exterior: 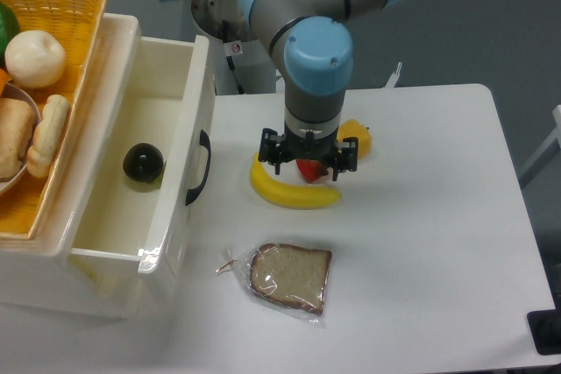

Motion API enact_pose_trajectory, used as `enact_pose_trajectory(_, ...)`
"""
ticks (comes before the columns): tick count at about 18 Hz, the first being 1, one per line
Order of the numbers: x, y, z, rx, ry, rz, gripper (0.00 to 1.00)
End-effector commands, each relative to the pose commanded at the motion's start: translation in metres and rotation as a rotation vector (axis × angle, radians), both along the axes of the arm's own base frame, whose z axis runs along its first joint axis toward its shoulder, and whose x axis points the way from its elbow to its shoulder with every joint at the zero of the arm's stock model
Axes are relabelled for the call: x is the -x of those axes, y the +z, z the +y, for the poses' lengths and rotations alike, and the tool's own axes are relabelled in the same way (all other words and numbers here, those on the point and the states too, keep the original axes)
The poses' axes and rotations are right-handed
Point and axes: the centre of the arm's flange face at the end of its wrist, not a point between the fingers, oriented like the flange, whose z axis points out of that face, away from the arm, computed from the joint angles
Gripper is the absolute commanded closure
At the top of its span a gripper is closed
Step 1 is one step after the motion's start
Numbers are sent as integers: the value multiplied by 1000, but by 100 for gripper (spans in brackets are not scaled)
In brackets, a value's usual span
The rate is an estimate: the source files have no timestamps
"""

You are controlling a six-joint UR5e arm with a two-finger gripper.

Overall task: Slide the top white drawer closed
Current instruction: 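Move the gripper from above the peppers toward the open drawer's front face, then lower the gripper against the drawer front beside the black handle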

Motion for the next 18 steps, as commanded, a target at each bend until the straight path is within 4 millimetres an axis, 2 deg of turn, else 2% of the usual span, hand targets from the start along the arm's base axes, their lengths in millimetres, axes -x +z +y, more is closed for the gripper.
enact_pose_trajectory(3,-8,-14,7,-42,9,-88,0)
enact_pose_trajectory(7,-16,-21,8,-82,31,-200,0)
enact_pose_trajectory(18,-21,-30,9,-73,32,-233,0)
